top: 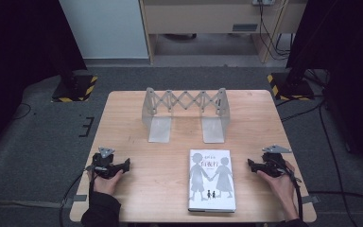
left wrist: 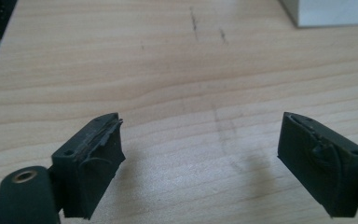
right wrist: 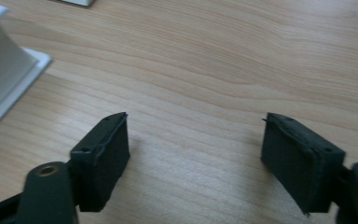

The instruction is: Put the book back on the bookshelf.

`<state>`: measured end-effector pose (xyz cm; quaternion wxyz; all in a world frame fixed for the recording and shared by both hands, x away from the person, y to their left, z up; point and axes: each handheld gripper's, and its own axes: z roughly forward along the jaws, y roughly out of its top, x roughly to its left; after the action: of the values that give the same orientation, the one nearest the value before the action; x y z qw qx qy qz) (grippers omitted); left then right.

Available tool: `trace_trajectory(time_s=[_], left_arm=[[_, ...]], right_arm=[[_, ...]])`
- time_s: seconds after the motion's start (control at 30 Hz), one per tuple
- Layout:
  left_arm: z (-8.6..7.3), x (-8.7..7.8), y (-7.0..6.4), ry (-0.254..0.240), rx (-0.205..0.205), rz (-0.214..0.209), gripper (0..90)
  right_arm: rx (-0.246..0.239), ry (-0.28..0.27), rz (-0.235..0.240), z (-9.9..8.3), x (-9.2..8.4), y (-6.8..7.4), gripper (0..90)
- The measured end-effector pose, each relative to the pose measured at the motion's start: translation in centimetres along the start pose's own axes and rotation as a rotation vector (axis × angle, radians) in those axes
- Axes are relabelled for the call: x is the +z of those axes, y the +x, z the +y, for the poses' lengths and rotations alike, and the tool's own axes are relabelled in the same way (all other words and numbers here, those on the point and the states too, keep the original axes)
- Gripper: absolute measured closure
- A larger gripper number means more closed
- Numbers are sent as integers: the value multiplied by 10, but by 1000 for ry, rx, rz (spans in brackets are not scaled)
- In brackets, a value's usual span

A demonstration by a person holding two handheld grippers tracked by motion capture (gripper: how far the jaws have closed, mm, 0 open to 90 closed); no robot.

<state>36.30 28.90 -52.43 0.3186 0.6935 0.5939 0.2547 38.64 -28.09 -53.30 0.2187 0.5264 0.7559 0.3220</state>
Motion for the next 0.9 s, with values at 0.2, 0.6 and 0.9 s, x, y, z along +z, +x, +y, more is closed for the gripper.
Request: trace_trajectory(time_s=[0.2,0.6,0.9], left_arm=[[5,-12,-8,-53,-15,-38,168],[8,-22,-22,-113,4,-75,178],[10,-24,-26,-142,26,-105,170]], right_arm=[[11,-73,45,3,-8,4,272],[11,-144,59,11,-22,10,242],[60,-165,105,15,-28,9,252]])
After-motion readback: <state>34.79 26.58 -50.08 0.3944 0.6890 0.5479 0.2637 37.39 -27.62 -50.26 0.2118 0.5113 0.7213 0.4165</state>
